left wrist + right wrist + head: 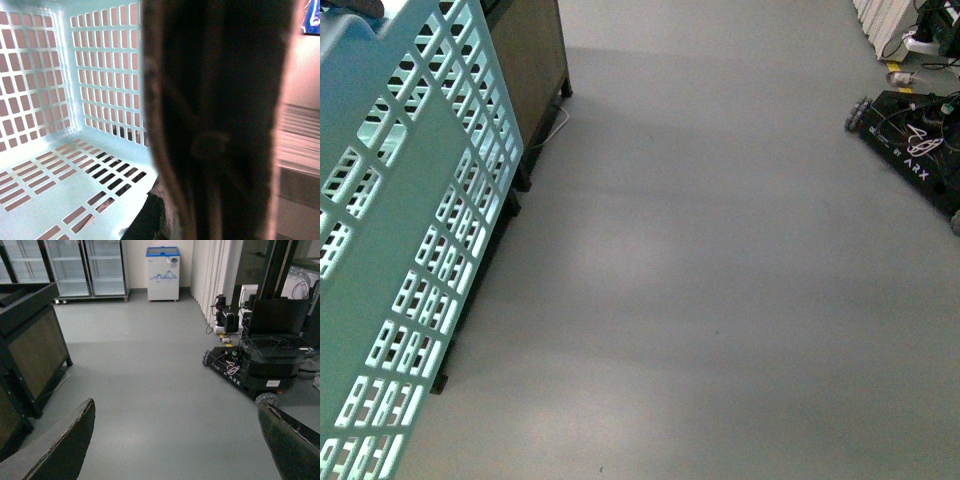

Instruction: Pick mango and avocado into basket

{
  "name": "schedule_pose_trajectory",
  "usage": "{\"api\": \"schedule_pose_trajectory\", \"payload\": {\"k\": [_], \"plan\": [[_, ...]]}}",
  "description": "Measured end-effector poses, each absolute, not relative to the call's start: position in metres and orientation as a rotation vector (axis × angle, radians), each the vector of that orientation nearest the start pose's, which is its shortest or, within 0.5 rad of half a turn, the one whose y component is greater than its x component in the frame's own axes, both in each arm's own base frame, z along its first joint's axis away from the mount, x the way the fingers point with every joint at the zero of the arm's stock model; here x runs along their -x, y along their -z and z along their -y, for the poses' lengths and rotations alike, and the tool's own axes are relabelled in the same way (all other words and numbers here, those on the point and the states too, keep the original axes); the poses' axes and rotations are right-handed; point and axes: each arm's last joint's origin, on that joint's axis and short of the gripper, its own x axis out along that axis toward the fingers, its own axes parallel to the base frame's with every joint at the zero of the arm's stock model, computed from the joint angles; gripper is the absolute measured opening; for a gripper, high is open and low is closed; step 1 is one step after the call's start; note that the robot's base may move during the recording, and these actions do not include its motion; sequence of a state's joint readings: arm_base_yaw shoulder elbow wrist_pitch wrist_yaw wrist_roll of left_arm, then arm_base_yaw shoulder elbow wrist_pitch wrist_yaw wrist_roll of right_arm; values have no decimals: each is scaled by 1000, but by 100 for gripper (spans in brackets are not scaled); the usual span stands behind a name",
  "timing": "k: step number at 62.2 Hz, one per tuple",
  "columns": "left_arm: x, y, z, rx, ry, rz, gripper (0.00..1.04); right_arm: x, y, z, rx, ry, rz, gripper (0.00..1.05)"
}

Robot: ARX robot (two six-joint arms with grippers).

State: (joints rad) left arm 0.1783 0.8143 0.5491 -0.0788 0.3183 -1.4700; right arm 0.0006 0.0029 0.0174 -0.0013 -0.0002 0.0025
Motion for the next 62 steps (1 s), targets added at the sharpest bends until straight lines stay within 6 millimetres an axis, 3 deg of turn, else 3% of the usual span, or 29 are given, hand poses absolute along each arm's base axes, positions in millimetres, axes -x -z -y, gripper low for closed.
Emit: {"api": "schedule_pose_trajectory", "payload": {"k": [62], "plan": [[-179,-257,-23,1543,-135,-376,4,-97,-169,0,-2,1,12,96]]}}
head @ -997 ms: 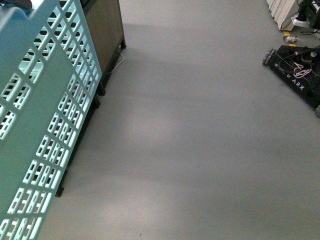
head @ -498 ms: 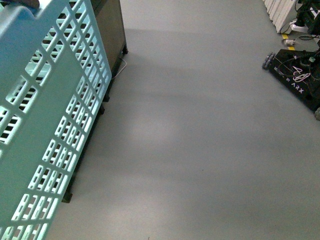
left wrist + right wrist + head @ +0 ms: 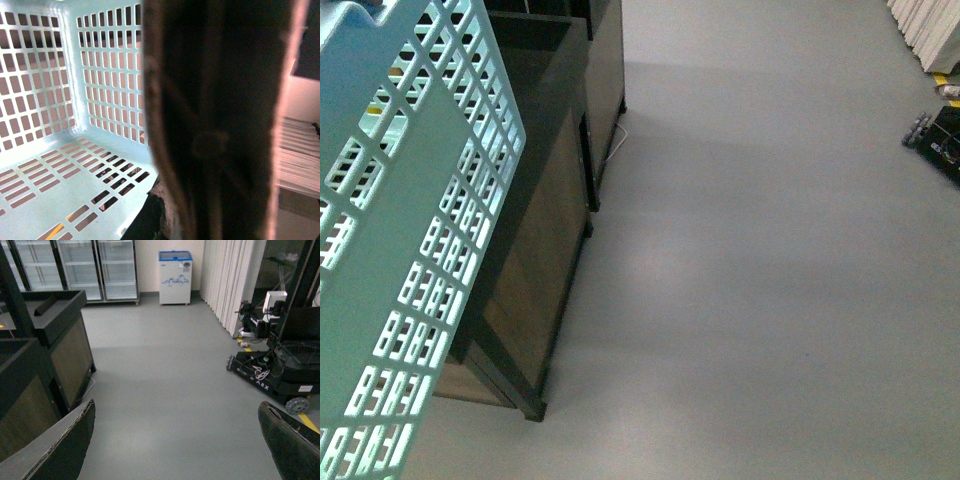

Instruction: Pick mango and avocado into basket

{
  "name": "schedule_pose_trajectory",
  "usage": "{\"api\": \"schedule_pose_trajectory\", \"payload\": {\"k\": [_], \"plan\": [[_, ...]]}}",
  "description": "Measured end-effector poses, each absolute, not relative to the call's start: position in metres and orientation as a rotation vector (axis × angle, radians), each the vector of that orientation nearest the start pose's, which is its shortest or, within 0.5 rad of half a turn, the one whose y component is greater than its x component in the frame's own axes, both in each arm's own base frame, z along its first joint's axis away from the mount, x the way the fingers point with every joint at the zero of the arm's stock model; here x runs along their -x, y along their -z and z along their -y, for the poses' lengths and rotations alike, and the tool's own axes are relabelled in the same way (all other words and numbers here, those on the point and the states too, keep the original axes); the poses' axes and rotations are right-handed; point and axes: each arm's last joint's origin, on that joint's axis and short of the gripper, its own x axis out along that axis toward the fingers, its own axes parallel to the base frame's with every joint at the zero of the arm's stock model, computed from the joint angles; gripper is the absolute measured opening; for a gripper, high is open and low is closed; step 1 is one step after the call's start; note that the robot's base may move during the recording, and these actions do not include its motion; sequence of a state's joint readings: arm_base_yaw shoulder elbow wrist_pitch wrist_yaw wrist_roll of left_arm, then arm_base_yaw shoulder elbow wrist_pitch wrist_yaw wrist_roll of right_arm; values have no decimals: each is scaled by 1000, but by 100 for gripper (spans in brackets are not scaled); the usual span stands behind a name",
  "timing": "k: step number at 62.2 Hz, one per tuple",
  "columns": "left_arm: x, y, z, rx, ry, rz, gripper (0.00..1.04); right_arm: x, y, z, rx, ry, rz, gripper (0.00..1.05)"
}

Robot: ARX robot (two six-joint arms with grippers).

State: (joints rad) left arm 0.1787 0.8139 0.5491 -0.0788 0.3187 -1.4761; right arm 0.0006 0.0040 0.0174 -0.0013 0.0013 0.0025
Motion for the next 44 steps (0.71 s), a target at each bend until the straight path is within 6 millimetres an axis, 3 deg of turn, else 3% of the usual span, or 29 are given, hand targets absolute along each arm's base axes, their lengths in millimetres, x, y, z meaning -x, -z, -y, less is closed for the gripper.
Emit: {"api": "schedule_pose_trajectory", "payload": {"k": [44], "plan": [[-179,-257,-23,1541,-136,-376,4,-97,-169,0,-3,0,13,96]]}}
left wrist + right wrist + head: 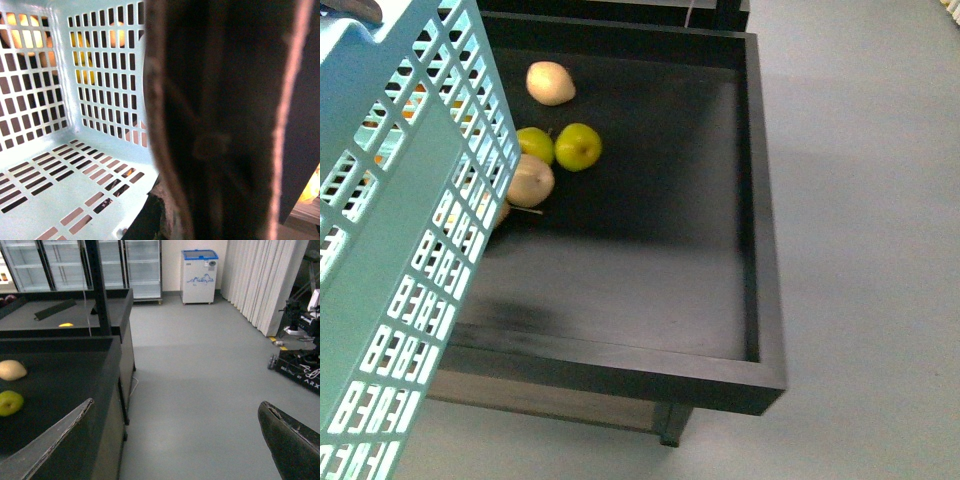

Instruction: Pick mango and avocado into basket

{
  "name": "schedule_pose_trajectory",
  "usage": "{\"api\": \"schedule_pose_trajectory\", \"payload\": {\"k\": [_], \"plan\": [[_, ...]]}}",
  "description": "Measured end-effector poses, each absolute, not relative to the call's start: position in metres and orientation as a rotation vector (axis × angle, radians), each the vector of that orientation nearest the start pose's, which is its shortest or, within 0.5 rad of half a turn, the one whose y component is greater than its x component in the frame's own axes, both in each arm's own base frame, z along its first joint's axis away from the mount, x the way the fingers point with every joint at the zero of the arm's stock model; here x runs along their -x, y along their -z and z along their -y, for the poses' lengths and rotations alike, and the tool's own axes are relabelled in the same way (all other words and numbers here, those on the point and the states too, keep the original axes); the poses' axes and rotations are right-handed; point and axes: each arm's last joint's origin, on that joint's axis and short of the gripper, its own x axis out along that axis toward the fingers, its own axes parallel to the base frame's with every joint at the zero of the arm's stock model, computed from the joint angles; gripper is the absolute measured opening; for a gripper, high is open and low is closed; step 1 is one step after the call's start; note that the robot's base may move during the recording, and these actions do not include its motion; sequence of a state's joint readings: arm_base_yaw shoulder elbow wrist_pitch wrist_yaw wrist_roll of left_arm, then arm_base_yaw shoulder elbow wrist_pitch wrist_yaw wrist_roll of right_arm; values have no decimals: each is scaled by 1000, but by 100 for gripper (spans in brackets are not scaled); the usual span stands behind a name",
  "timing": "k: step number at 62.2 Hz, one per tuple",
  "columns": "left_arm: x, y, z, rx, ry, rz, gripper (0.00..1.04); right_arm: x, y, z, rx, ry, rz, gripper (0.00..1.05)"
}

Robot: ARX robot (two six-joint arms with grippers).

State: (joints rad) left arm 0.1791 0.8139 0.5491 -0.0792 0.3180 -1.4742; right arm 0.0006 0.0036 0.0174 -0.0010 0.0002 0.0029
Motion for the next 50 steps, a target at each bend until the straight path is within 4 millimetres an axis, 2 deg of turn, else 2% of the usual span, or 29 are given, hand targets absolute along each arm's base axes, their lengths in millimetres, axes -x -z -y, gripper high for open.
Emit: {"api": "schedule_pose_trajectory", "payload": {"k": [50], "plan": [[-179,-257,-23,1542,-135,-377,4,-97,-169,0,-3,1,14,96]]}}
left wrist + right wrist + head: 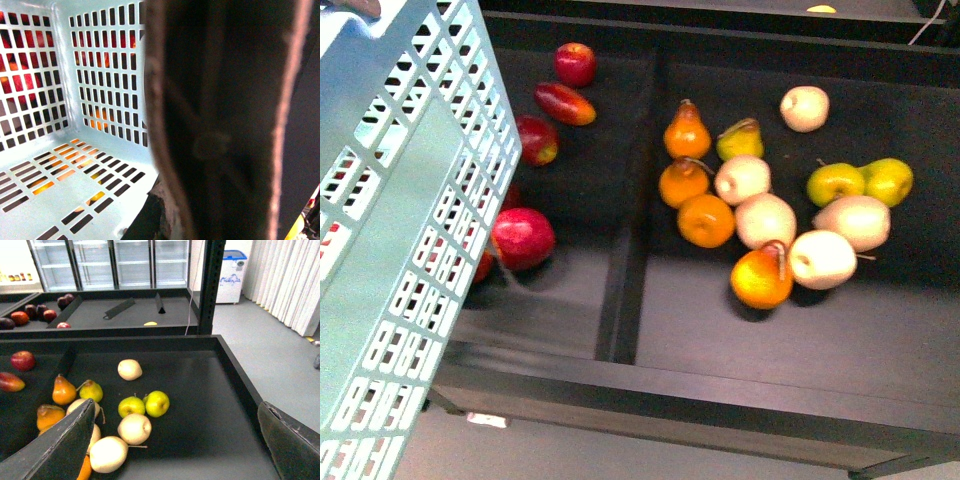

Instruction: Pick mango and avocado into basket

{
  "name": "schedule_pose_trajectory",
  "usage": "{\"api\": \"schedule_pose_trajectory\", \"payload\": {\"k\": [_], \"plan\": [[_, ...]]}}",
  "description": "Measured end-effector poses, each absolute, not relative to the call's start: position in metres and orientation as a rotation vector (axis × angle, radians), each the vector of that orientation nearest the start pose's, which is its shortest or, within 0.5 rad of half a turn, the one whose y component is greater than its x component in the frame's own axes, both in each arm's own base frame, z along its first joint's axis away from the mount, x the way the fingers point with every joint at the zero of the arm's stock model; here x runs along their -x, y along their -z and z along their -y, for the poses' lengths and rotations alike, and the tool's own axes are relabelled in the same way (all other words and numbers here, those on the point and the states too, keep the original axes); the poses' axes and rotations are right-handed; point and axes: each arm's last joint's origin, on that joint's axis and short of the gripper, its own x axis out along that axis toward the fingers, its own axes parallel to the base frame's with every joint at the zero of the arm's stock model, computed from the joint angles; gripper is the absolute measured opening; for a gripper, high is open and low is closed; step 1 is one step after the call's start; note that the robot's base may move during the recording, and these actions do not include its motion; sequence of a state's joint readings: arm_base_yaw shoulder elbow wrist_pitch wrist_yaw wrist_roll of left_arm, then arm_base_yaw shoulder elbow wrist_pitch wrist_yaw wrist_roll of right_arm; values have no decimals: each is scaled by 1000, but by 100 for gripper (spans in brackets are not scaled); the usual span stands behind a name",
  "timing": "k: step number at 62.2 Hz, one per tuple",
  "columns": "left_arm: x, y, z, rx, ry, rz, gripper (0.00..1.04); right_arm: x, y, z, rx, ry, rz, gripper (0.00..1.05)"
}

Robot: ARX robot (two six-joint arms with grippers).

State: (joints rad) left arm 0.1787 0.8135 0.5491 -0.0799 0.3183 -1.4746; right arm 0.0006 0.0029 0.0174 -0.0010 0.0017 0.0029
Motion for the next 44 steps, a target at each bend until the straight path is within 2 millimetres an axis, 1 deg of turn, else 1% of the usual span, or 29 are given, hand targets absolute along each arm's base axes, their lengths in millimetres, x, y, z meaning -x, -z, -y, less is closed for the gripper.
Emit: {"api": "schedule_pose_trajectory", "payload": {"k": [44], "plan": [[-179,-257,-23,1541,-136,-377,4,-97,-169,0,-2,-2,13,96]]}}
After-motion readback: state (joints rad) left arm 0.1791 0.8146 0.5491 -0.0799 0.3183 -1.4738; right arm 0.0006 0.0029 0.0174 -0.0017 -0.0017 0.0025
